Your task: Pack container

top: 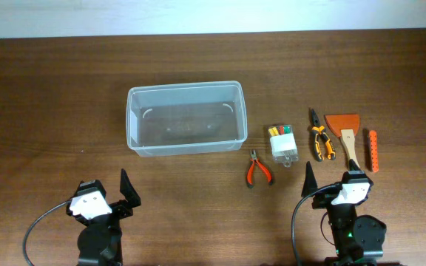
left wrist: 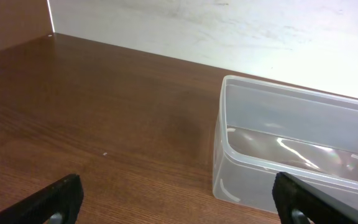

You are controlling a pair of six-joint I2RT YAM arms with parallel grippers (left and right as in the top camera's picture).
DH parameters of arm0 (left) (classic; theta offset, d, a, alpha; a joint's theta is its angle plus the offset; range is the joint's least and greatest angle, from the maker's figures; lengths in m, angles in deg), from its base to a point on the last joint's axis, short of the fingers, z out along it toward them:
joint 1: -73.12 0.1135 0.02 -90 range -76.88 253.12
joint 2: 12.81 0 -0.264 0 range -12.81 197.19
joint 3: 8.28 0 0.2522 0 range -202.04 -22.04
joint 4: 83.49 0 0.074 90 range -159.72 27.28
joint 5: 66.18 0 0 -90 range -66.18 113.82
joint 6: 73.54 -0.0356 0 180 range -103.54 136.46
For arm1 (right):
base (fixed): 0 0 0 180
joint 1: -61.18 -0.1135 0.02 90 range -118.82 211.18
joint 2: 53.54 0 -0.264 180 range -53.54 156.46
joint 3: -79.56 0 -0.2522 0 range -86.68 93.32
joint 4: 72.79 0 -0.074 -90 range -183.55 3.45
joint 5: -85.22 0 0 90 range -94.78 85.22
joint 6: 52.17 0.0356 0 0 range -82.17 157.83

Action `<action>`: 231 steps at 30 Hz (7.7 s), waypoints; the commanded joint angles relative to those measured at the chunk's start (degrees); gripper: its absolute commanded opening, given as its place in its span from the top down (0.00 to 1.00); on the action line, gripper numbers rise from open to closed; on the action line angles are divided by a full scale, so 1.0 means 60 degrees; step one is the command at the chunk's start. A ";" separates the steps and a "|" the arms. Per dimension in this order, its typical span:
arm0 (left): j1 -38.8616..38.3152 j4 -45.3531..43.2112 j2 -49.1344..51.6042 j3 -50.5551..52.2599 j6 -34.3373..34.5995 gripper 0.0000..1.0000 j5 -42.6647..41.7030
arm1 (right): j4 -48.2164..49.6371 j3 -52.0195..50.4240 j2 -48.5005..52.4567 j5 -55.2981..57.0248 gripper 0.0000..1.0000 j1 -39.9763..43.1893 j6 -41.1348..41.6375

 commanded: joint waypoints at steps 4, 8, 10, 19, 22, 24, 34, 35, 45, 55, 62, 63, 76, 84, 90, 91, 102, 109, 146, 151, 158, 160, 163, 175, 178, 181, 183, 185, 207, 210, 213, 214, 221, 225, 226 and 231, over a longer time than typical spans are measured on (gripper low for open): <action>-0.0029 0.0018 -0.0044 0.0033 -0.0084 0.01 0.0033 | 0.0011 -0.0091 -0.0117 0.0189 0.02 0.0007 -0.0058; -0.0029 0.0018 -0.0044 0.0033 -0.0084 0.01 0.0036 | 0.0011 -0.0091 -0.0117 0.0120 0.01 0.0007 -0.0044; -0.0029 0.0018 -0.0044 0.0033 -0.0084 0.01 0.0036 | 0.0219 -0.0091 -0.0117 -0.0149 0.01 0.0007 -0.0018; -0.0029 0.0018 -0.0044 0.0033 -0.0084 0.01 0.0036 | 0.1770 0.0663 0.0270 0.0011 0.01 0.0011 0.0255; -0.0029 0.0018 -0.0044 0.0033 -0.0084 0.01 0.0033 | 0.1687 0.1741 0.1413 -0.0073 0.01 0.0007 0.0703; -0.0029 0.0018 -0.0044 0.0033 -0.0084 0.01 0.0036 | 0.1519 0.2849 0.2732 -0.0146 0.01 0.0007 0.0688; -0.0029 0.0018 -0.0044 0.0033 -0.0084 0.01 0.0033 | -0.5537 1.3019 1.0732 -0.0313 0.01 0.0007 -0.1056; -0.0029 0.0018 -0.0044 0.0033 -0.0084 0.01 0.0033 | -0.6258 1.3868 1.1307 -0.0313 0.01 0.0007 -0.1104; -0.0029 0.0018 -0.0044 0.0033 -0.0084 0.01 0.0036 | -1.1519 2.1176 1.6589 -0.0506 0.01 0.0007 -0.1024; -0.0029 0.0018 -0.0044 0.0033 -0.0084 0.01 0.0033 | -1.2652 2.1161 1.6764 -0.0259 0.01 -0.0004 -0.1137; -0.0029 0.0018 -0.0044 0.0033 -0.0084 0.01 0.0033 | -1.4014 2.0476 1.5803 -0.0262 0.01 -0.0222 -0.1082; -0.0029 0.0018 -0.0044 0.0033 -0.0084 0.01 0.0033 | -1.3846 2.0218 1.5540 -0.0055 0.01 -0.0339 -0.1031; -0.0029 0.0018 -0.0044 0.0033 -0.0084 0.01 0.0033 | -0.9861 1.3704 1.4298 0.1348 0.01 -0.1847 0.0313; -0.0029 0.0018 -0.0044 0.0033 -0.0084 0.01 0.0036 | -0.9923 1.3693 1.6032 0.1632 0.01 -0.1869 0.0670; -0.0029 0.0018 -0.0044 0.0033 -0.0084 0.01 0.0036 | -0.9843 1.3690 1.6790 0.1519 0.01 -0.1876 0.1045; -0.0029 0.0018 -0.0044 0.0033 -0.0084 0.01 0.0033 | -0.9817 1.3690 1.6874 0.1512 0.00 -0.1880 0.1144; -0.0029 0.0018 -0.0044 0.0033 -0.0084 0.01 0.0036 | -0.9530 1.3672 1.7894 0.1472 0.00 -0.1880 0.1494; -0.0029 0.0018 -0.0044 0.0033 -0.0084 0.01 0.0033 | -0.9220 1.3362 1.8167 0.1220 0.00 -0.1887 0.1501; -0.0029 0.0018 -0.0044 0.0033 -0.0084 0.01 0.0033 | -0.7413 1.2101 1.8221 0.0790 0.04 -0.2295 0.1464; -0.0029 0.0018 -0.0044 0.0033 -0.0084 0.01 0.0033 | -0.7388 1.2098 1.8527 0.1300 0.05 -0.2295 0.1344; -0.0029 0.0018 -0.0044 0.0033 -0.0084 0.01 0.0033 | -0.7337 1.2101 1.9271 0.1300 0.05 -0.2295 0.1344; -0.0029 0.0018 -0.0044 0.0033 -0.0084 0.01 0.0036 | -0.7271 1.2101 1.9289 0.1304 0.09 -0.2295 0.1344; -0.0029 0.0018 -0.0044 0.0033 -0.0084 0.01 0.0033 | -0.7198 1.2112 1.9289 0.1304 0.18 -0.2295 0.1344; -0.0029 0.0018 -0.0044 0.0033 -0.0084 0.01 0.0033 | -0.7533 1.2448 1.9063 0.1872 0.45 -0.2295 0.1264; -0.0029 0.0018 -0.0044 0.0033 -0.0084 0.01 0.0036 | -0.7756 1.2845 1.8884 0.1916 0.60 -0.2284 0.1089; -0.0029 0.0018 -0.0044 0.0033 -0.0084 0.01 0.0036 | -0.8240 1.3610 1.8728 0.2171 0.64 -0.2288 0.1086; -0.0029 0.0018 -0.0044 0.0033 -0.0084 0.01 0.0033 | -0.8564 1.4247 1.8637 0.2342 0.64 -0.2288 0.1049; -0.0029 0.0018 -0.0044 0.0033 -0.0084 0.01 0.0033 | -0.8863 1.5001 1.8600 0.2295 0.64 -0.2288 0.0707; -0.0029 0.0018 -0.0044 0.0033 -0.0084 0.01 0.0033 | -1.0480 2.0728 1.8662 -0.1541 0.54 -0.3574 -0.4630; -0.0029 0.0018 -0.0044 0.0033 -0.0084 0.01 0.0033 | -1.0477 2.0637 1.8673 -0.1537 0.52 -0.4328 -0.5858; -0.0029 0.0018 -0.0044 0.0033 -0.0084 0.01 0.0033 | -1.0480 2.0567 1.8797 -0.1530 0.47 -0.5082 -0.6703; -0.0029 0.0018 -0.0044 0.0033 -0.0084 0.01 0.0033 | -1.0473 2.0538 1.8833 -0.1504 0.44 -0.5246 -0.6710; -0.0029 0.0018 -0.0044 0.0033 -0.0084 0.01 0.0033 | -1.0506 2.0232 1.9733 -0.1213 0.43 -0.6138 -0.7169; -0.0029 0.0018 -0.0044 0.0033 -0.0084 0.01 0.0036 | -1.0462 2.0232 2.0597 -0.1220 0.47 -0.6295 -0.7165; -0.0029 0.0018 -0.0044 0.0033 -0.0084 0.01 0.0033 | -1.0451 2.0232 2.0797 -0.1220 0.48 -0.6298 -0.7165; -0.0029 0.0018 -0.0044 0.0033 -0.0084 0.01 0.0033 | -1.0397 2.0232 2.1485 -0.1220 0.48 -0.6306 -0.7129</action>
